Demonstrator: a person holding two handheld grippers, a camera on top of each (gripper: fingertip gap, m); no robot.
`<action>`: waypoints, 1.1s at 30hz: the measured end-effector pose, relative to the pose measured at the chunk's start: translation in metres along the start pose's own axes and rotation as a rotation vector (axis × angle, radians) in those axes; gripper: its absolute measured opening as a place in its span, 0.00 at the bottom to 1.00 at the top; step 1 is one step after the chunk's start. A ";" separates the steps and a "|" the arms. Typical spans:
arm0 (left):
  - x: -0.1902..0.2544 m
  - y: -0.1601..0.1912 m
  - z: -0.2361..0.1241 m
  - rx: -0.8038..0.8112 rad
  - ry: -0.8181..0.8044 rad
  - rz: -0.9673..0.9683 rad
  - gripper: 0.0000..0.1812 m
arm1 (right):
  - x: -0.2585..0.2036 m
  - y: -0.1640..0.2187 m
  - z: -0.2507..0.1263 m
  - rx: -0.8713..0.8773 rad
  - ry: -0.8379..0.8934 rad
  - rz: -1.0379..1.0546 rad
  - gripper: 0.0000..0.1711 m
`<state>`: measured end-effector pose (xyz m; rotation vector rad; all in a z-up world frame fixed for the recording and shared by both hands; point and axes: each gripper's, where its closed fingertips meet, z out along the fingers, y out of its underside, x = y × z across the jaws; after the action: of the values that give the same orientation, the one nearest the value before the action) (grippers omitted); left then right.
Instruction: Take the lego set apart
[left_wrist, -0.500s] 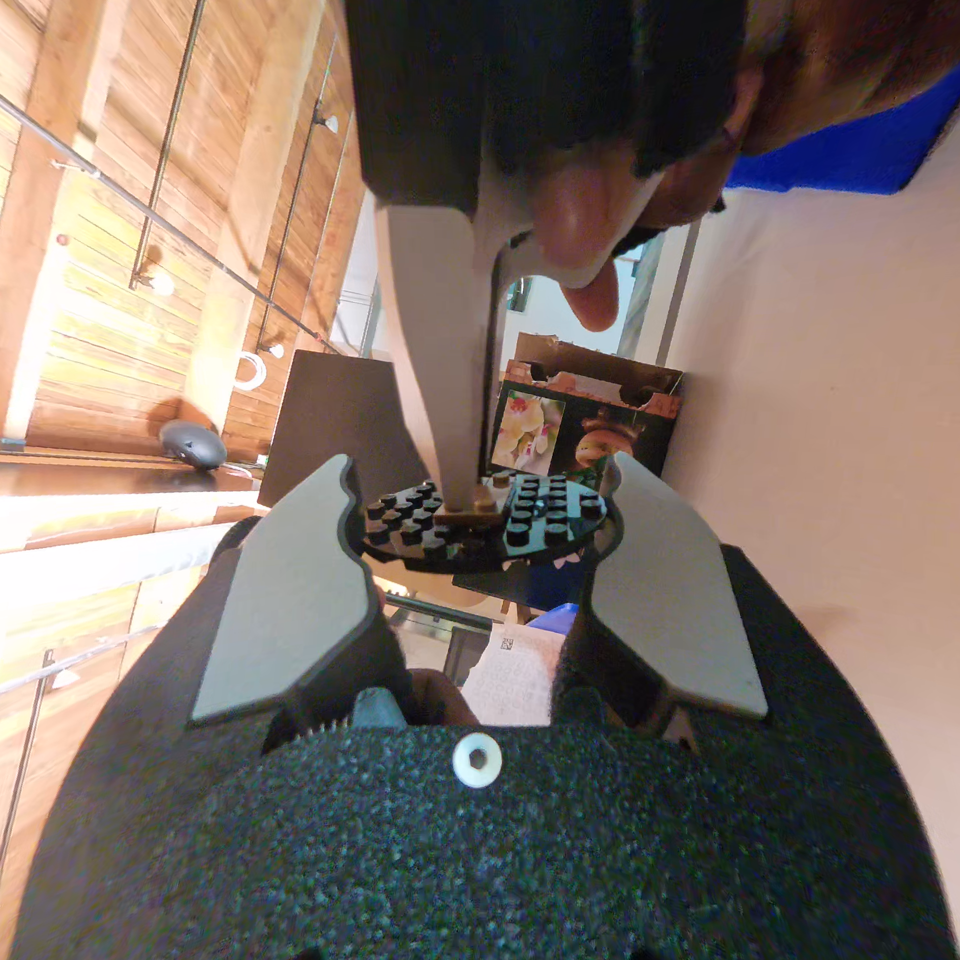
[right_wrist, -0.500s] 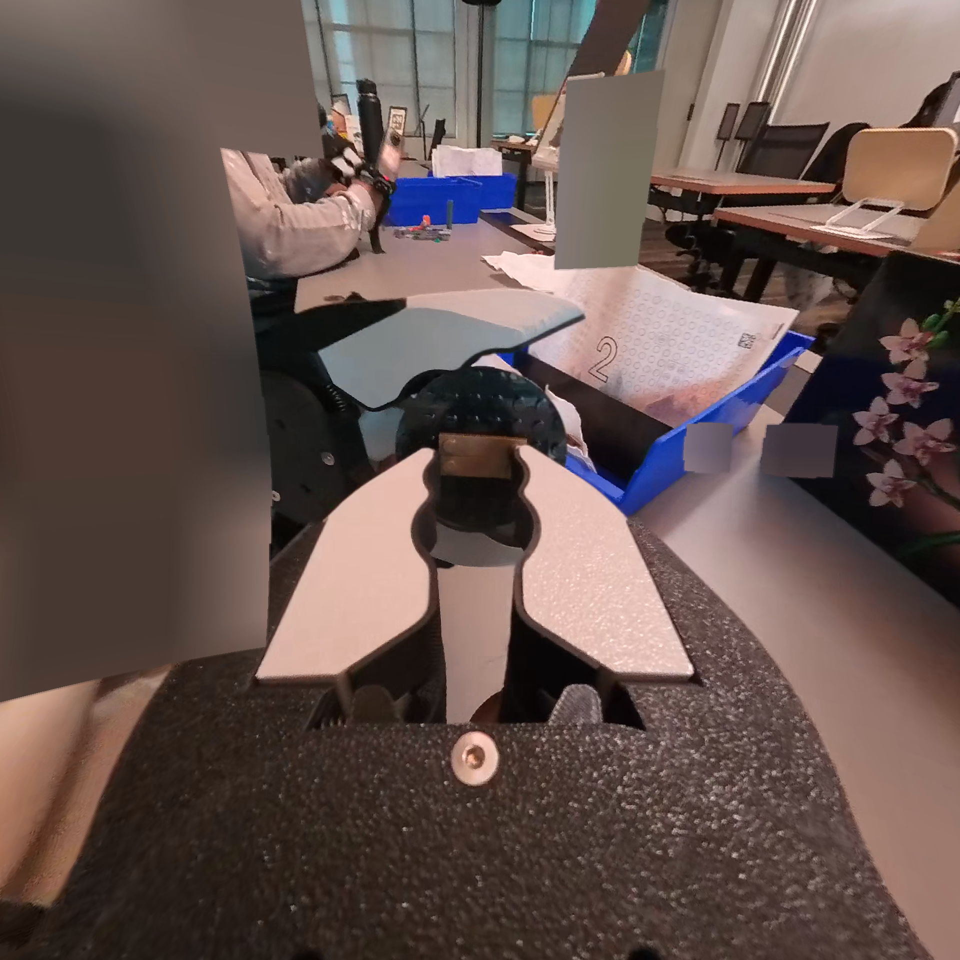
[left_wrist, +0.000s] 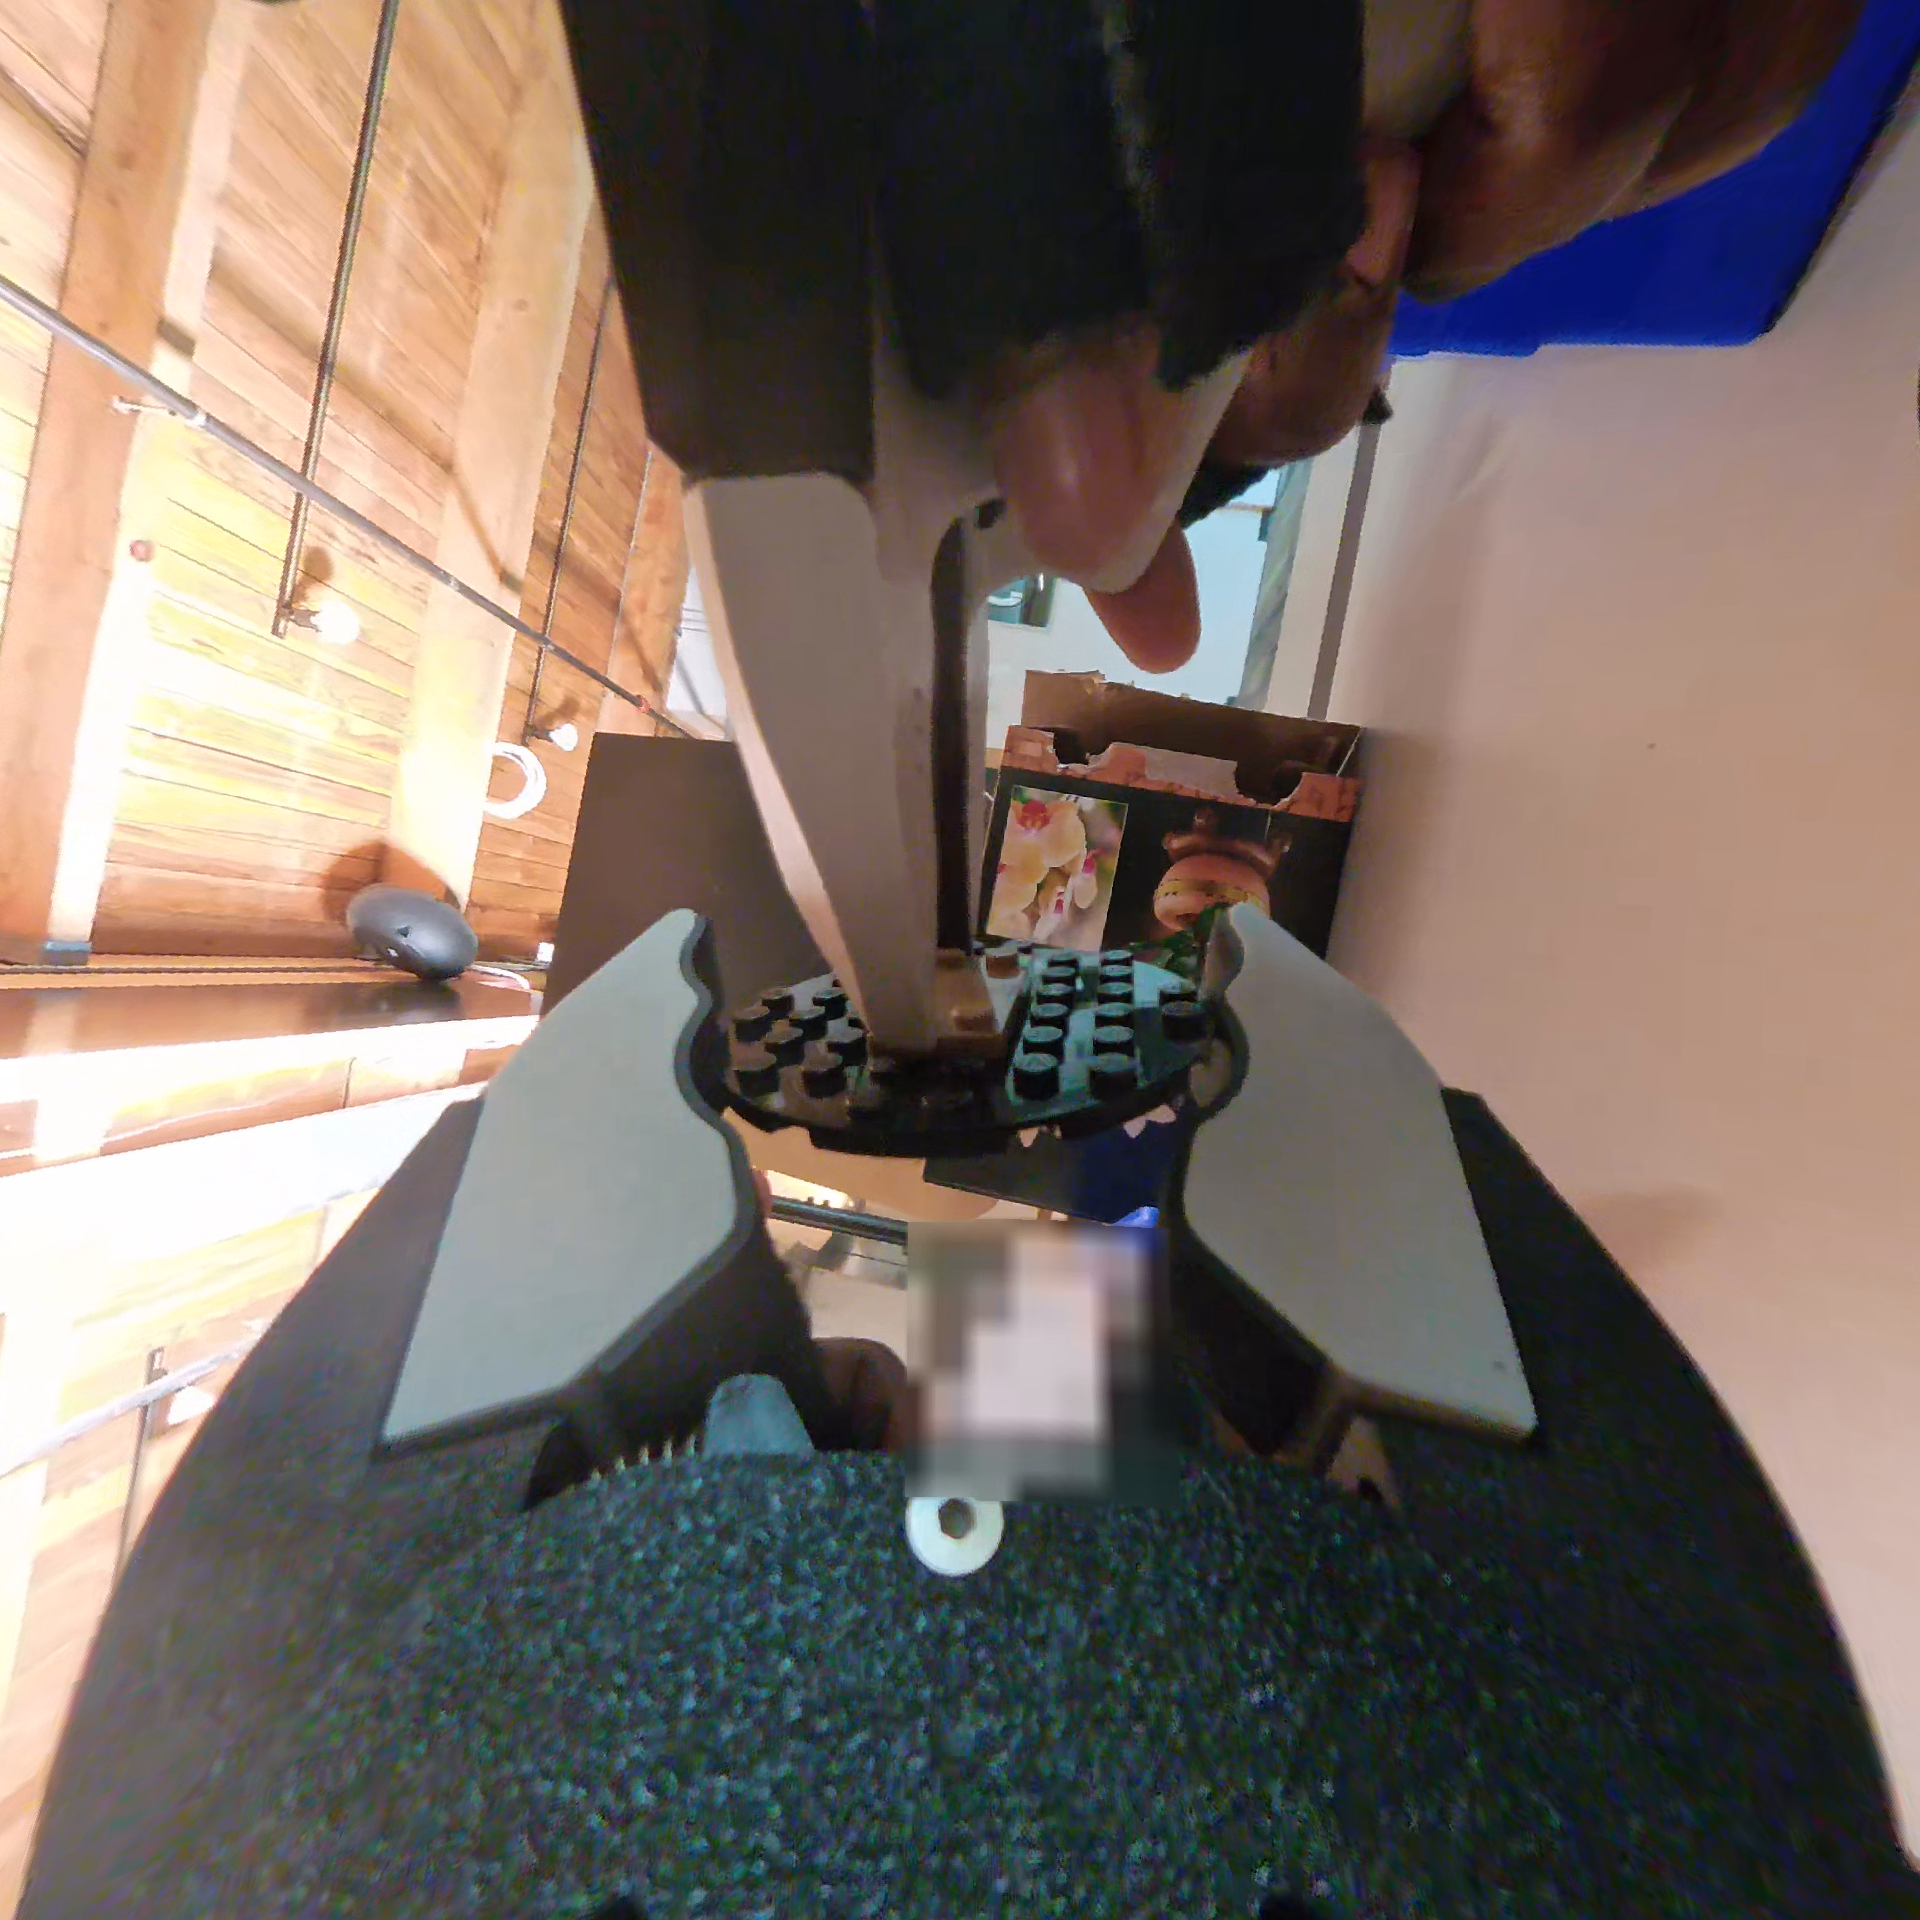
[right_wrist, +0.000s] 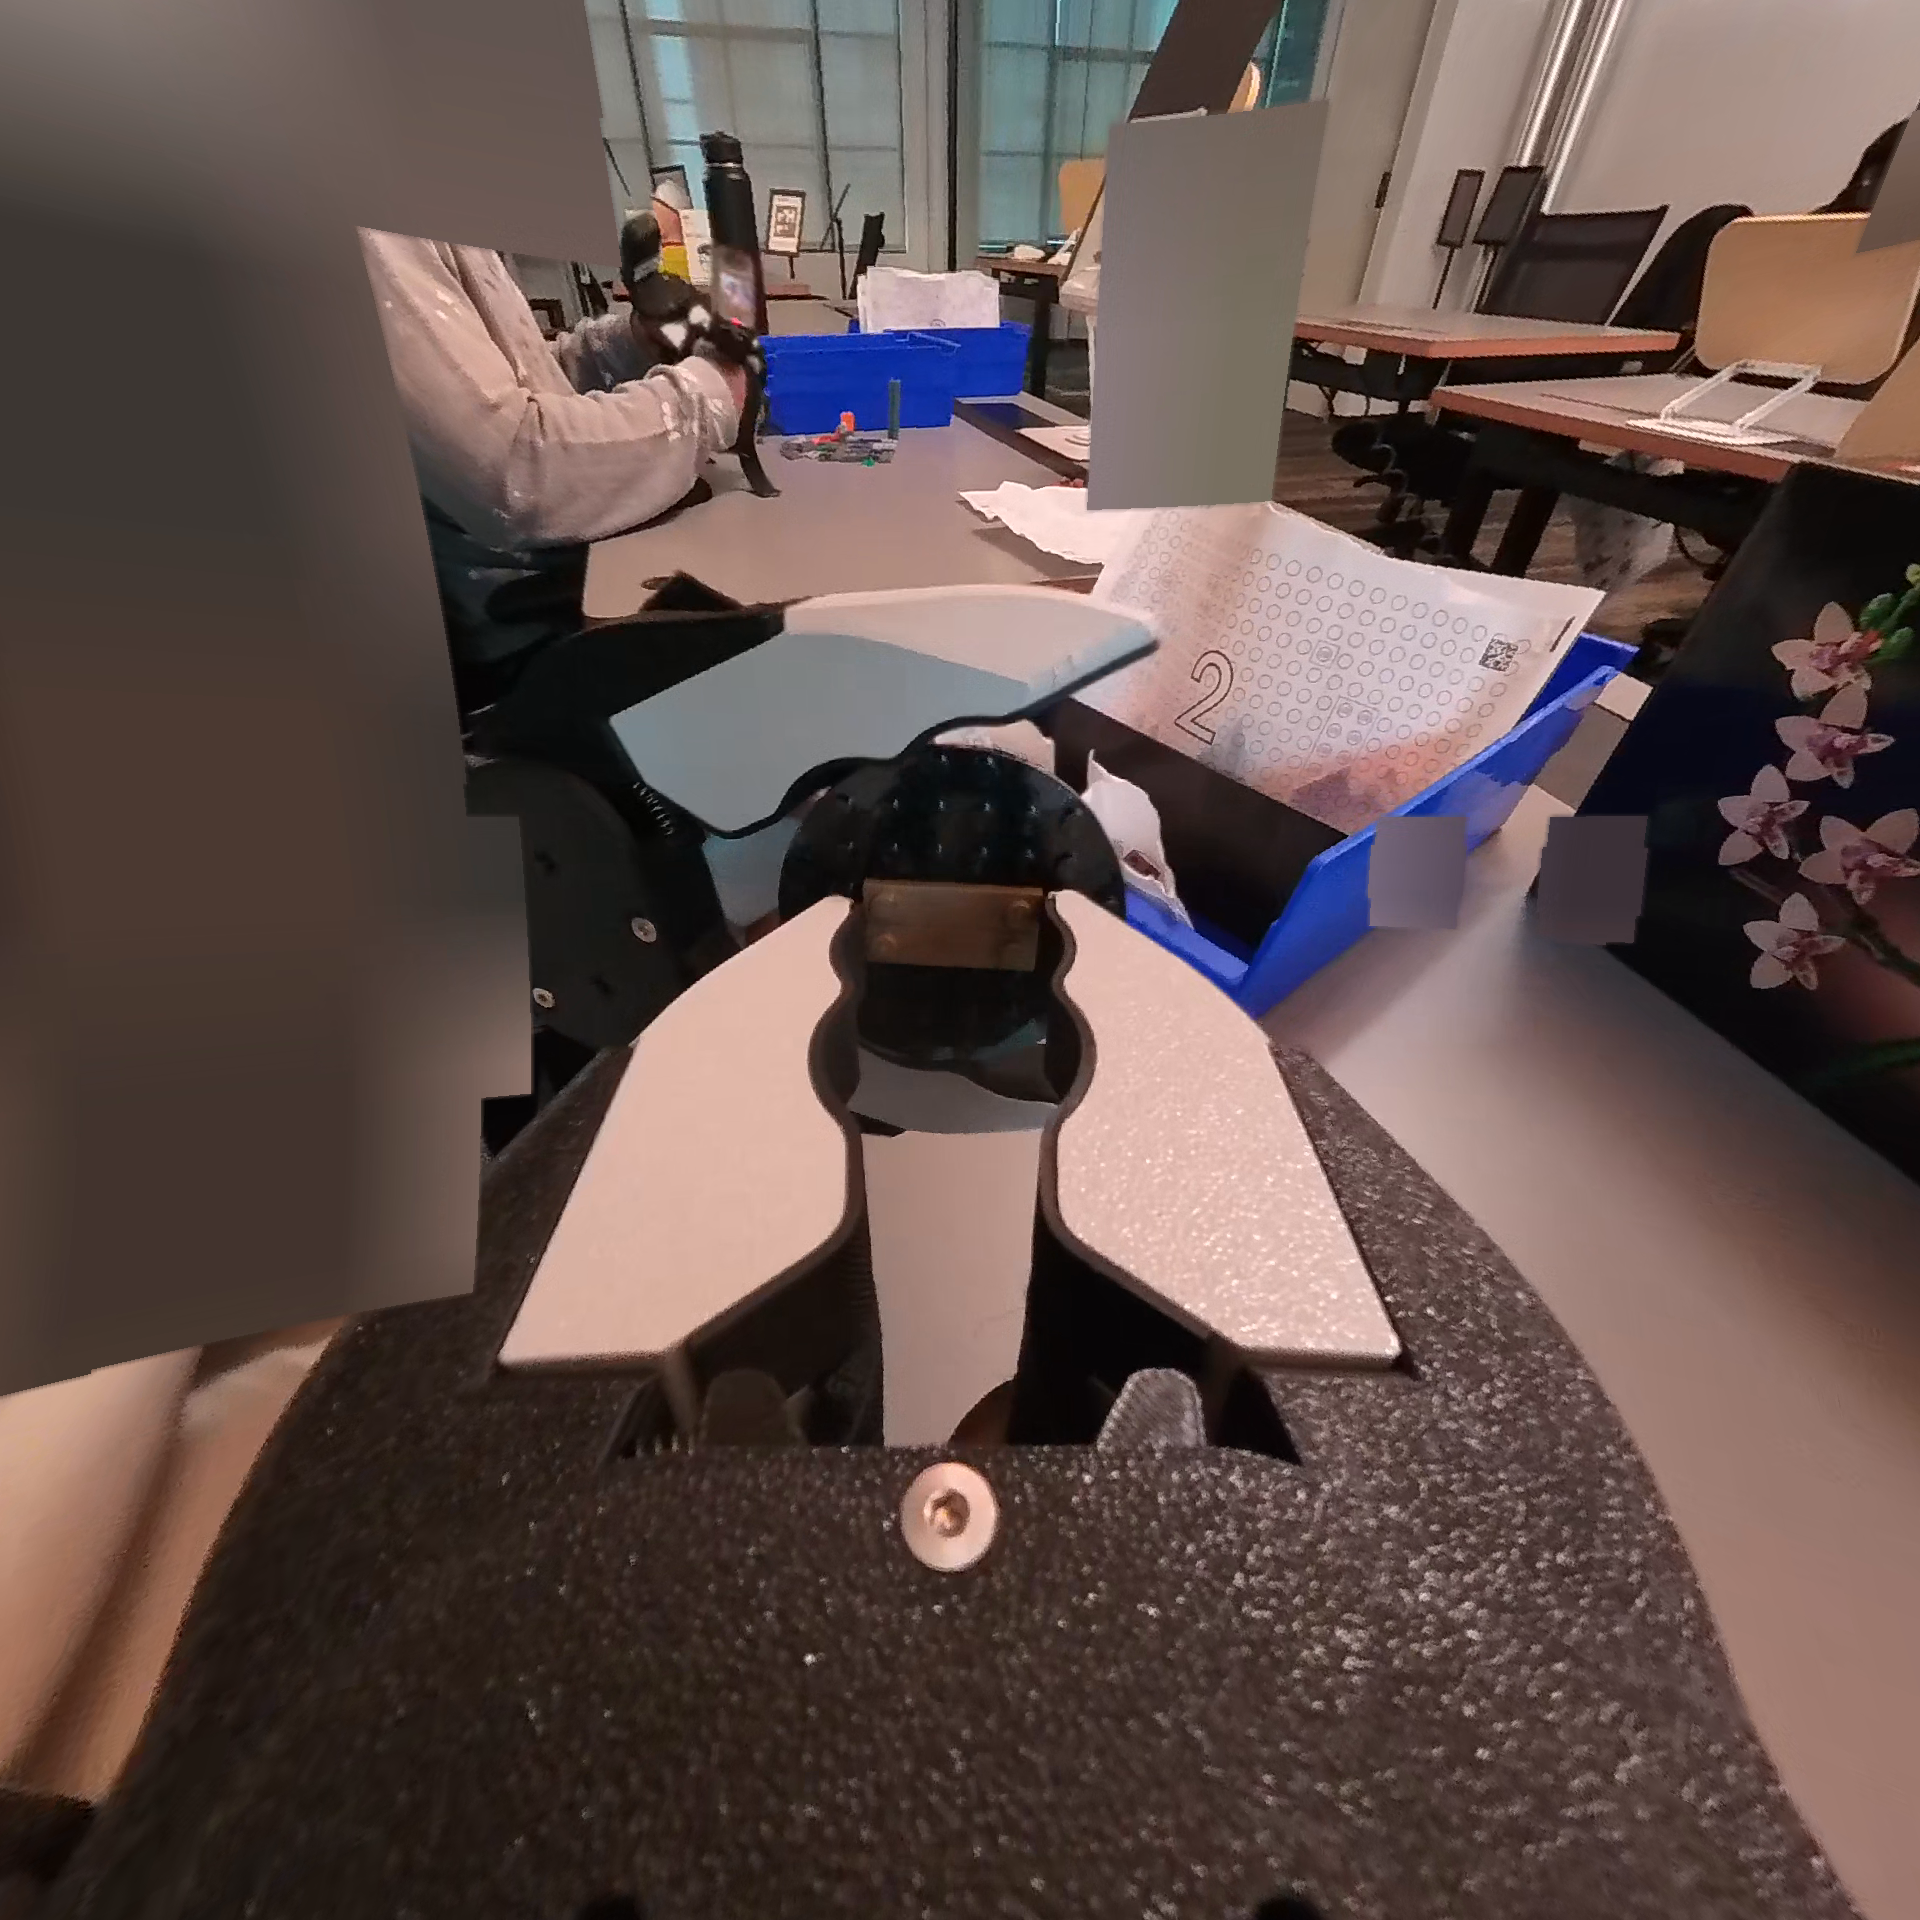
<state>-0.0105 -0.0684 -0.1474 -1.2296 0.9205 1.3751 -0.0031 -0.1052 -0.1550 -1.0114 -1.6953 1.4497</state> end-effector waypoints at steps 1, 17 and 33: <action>-0.001 -0.001 0.000 0.004 -0.001 0.002 0.49 | 0.000 0.000 0.000 0.001 -0.005 0.000 0.18; -0.001 -0.014 -0.008 0.111 0.001 0.007 0.48 | -0.009 -0.004 -0.002 0.050 -0.133 0.080 0.18; 0.012 0.002 -0.012 0.135 0.206 -0.473 0.48 | 0.003 -0.023 -0.038 0.154 -0.091 -0.106 0.02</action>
<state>-0.0094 -0.0783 -0.1617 -1.3931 0.7809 0.8131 0.0257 -0.0863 -0.1264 -0.7719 -1.6467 1.5503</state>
